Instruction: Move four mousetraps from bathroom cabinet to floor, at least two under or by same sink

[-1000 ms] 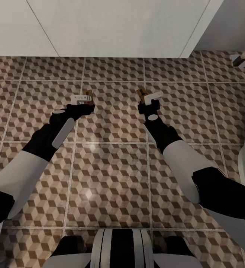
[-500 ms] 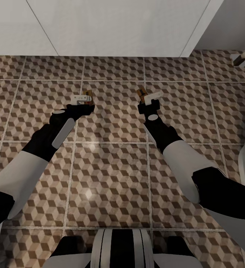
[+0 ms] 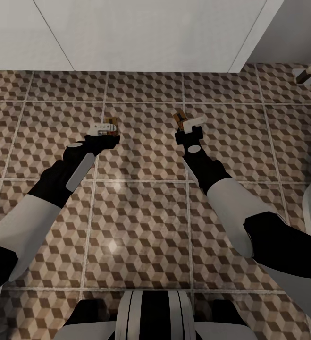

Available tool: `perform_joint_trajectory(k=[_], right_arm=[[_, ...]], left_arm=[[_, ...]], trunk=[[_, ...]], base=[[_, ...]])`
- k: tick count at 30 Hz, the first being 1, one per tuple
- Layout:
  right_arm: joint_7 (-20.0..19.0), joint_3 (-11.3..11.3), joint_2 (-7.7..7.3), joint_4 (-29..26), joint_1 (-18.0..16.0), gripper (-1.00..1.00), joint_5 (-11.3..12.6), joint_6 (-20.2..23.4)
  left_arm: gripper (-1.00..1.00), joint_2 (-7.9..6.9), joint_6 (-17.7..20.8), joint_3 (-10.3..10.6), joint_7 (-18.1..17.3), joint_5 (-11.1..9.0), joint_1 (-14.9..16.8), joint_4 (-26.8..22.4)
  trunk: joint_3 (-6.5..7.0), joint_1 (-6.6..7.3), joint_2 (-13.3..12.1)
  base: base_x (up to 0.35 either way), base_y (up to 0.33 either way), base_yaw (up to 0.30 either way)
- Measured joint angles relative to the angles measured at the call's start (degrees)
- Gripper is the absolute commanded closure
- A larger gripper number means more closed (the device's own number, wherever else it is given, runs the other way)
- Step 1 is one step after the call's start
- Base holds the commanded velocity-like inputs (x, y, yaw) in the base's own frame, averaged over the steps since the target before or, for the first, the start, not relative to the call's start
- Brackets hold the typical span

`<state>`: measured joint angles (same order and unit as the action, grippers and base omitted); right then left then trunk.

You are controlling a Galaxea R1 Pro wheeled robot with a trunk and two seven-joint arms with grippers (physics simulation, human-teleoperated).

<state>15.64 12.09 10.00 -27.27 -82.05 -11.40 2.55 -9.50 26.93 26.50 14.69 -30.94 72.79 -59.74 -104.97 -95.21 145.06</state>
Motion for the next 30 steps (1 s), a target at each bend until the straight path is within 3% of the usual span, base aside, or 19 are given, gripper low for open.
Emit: perform_joint_trajectory(k=[8, 21, 30], right_arm=[[0.0, 0.0, 0.0, 0.0, 0.0, 1.0, 0.1, 0.0], [0.0, 0.0, 0.0, 0.0, 0.0, 1.0, 0.0, 0.0], [0.0, 0.0, 0.0, 0.4, 0.0, 1.0, 0.0, 0.0]], left_arm=[[1.0, 0.0, 0.0, 0.0, 0.0, 0.0, -0.4, -0.1], [1.0, 0.0, 0.0, 0.0, 0.0, 0.0, -0.4, -0.2], [1.0, 0.0, 0.0, 0.0, 0.0, 0.0, -0.4, 0.0]], trunk=[[0.0, 0.01, 0.0], [0.0, 0.02, 0.0], [0.0, 0.0, 0.0]], base=[[0.036, 0.0, 0.0], [0.276, 0.0, 0.0], [0.044, 0.0, 0.0]])
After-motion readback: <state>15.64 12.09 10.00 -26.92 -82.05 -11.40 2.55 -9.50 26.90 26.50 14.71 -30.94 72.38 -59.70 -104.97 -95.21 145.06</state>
